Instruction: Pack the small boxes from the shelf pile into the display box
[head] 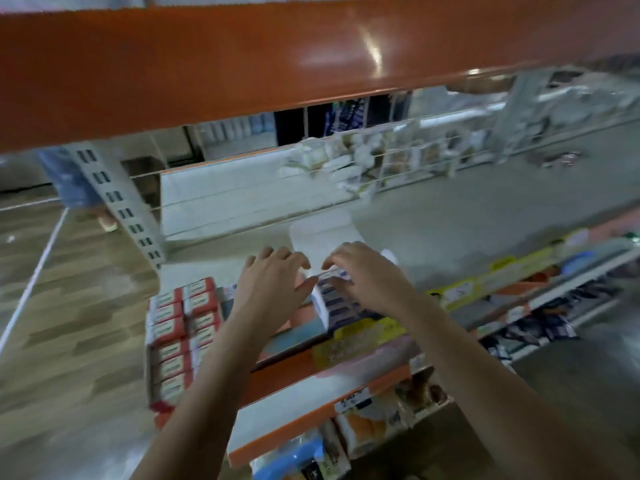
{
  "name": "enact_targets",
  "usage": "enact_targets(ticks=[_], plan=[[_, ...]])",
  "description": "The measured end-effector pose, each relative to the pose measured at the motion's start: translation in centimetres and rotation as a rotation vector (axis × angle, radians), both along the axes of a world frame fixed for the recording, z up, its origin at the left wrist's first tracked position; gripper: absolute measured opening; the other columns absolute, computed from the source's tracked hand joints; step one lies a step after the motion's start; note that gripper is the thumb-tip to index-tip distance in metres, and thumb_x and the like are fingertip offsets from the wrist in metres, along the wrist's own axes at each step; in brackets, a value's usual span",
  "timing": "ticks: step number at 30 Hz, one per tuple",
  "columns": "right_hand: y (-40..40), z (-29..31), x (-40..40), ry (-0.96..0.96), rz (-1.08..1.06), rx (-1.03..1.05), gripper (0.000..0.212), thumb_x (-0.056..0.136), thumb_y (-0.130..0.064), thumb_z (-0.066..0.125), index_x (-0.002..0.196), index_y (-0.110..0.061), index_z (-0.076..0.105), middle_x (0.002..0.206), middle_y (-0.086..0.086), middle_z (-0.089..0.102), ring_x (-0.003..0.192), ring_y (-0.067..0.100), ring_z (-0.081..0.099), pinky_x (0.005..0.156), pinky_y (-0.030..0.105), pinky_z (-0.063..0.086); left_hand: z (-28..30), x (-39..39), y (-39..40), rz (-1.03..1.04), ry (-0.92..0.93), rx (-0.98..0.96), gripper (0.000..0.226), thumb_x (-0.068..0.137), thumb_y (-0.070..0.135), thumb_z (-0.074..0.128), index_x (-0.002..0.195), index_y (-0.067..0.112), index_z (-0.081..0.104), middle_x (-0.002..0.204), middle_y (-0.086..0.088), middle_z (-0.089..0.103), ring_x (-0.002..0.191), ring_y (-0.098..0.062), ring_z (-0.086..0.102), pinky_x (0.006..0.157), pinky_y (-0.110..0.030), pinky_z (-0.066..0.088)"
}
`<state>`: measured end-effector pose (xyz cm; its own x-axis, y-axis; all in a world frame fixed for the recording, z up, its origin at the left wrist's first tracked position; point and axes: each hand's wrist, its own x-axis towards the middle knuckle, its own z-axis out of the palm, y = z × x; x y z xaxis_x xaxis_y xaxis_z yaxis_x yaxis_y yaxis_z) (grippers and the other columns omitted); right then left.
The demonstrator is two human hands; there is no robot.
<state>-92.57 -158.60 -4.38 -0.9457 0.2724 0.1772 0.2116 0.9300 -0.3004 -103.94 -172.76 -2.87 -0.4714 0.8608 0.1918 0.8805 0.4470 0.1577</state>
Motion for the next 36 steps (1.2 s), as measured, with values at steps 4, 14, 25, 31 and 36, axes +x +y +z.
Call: enact_targets(ticks=[4, 14, 25, 31, 36], plan=[[6.0, 0.5, 5.1, -0.010, -0.133, -0.005, 0.030, 0.095, -0.026, 0.052, 0.122, -0.014, 0.056, 0.122, 0.006, 0.055, 0.113, 0.022, 0.047, 0.091, 0.026, 0.032, 1.2, 3.6, 7.3, -0.125, 0.016, -0.012, 0.033, 0.093, 0.047, 0.045, 0.118, 0.028, 0.055, 0.120, 0.002, 0.057, 0.116, -0.023, 0.045, 0.094, -0.037, 0.036], [22.5, -1.3, 22.1, -0.014, -0.481, -0.101, 0.035, 0.092, -0.023, 0.056, 0.126, -0.013, 0.054, 0.122, 0.009, 0.055, 0.115, 0.025, 0.050, 0.095, 0.031, 0.037, -0.6, 18.8, 27.6, -0.338, -0.062, 0.002, 0.036, 0.090, 0.043, 0.052, 0.118, 0.021, 0.056, 0.117, -0.004, 0.056, 0.114, -0.025, 0.048, 0.094, -0.036, 0.041], [40.0, -1.0, 31.9, -0.082, -0.629, -0.072, 0.040, 0.094, -0.025, 0.052, 0.131, -0.013, 0.047, 0.128, 0.010, 0.050, 0.116, 0.026, 0.049, 0.091, 0.032, 0.037, -3.2, 26.7, 47.0, -0.391, -0.091, -0.069, 0.039, 0.088, 0.041, 0.054, 0.121, 0.021, 0.054, 0.120, -0.006, 0.055, 0.114, -0.026, 0.048, 0.091, -0.037, 0.044], [50.3, -2.0, 33.6, -0.154, -0.645, -0.100, 0.040, 0.094, -0.027, 0.052, 0.132, -0.015, 0.047, 0.129, 0.009, 0.050, 0.120, 0.026, 0.047, 0.098, 0.035, 0.038, -4.4, 26.4, 58.5, -0.369, -0.077, -0.096, 0.038, 0.087, 0.037, 0.057, 0.120, 0.018, 0.056, 0.121, -0.008, 0.056, 0.112, -0.027, 0.051, 0.090, -0.036, 0.044], [59.7, -1.7, 33.7, -0.168, -0.622, -0.121, 0.039, 0.092, -0.023, 0.054, 0.129, -0.010, 0.050, 0.125, 0.013, 0.054, 0.117, 0.028, 0.050, 0.099, 0.032, 0.035, -4.2, 24.2, 66.9, -0.295, -0.076, -0.119, 0.040, 0.088, 0.034, 0.057, 0.122, 0.013, 0.054, 0.121, -0.011, 0.058, 0.110, -0.028, 0.054, 0.088, -0.033, 0.043]])
